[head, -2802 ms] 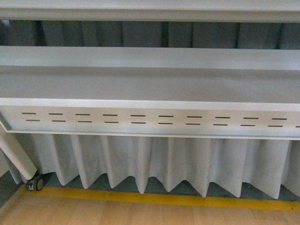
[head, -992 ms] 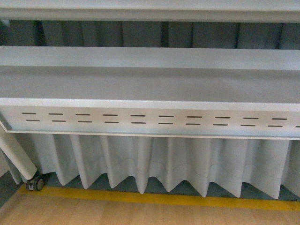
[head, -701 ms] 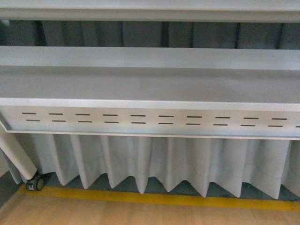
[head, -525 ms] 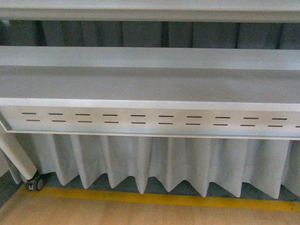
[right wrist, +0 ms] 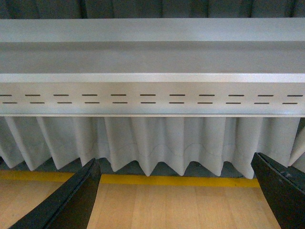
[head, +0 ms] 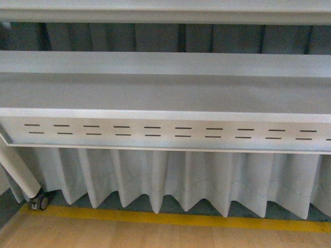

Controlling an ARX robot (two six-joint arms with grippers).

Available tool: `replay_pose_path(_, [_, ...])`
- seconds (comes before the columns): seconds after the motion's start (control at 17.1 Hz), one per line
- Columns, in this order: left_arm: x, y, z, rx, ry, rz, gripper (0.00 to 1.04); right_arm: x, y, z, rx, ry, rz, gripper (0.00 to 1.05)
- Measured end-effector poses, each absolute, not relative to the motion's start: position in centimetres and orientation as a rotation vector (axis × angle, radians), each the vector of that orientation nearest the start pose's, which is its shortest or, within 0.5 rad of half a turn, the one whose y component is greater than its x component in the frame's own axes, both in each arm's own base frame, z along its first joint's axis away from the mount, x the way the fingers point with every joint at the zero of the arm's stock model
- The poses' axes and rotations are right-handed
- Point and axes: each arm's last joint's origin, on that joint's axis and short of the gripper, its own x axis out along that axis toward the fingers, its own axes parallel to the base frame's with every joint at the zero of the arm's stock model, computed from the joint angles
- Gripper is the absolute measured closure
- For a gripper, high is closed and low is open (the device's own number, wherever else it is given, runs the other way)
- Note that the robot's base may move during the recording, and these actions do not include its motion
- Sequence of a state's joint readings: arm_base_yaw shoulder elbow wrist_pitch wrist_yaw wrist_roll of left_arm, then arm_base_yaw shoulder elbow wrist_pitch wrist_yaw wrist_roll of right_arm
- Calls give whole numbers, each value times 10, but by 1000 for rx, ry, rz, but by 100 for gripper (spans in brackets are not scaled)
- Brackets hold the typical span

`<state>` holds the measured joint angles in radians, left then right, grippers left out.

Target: Wind up and store yellow beetle toy

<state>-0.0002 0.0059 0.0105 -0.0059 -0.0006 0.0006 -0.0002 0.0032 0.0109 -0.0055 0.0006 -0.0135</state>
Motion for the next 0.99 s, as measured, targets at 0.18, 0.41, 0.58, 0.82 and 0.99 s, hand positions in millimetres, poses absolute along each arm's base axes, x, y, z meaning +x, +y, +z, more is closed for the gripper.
replay_pose_path(0.18, [97,0,166,0,1,0,7,97,0,166,-14,-2,-1,7])
replay_pose_path(0.41, [97,0,166,0,3,0,7,97,0,166,-14,-1,-1,7])
replay_pose_path(0.58, [97,0,166,1,2,0,7,97,0,166,-14,-1,0,7])
replay_pose_path(0.82, [97,0,166,1,2,2,7,97,0,166,-14,-2,0,7])
replay_pose_path(0.99, [97,0,166,0,0,0,7,97,0,166,-14,-2,0,7])
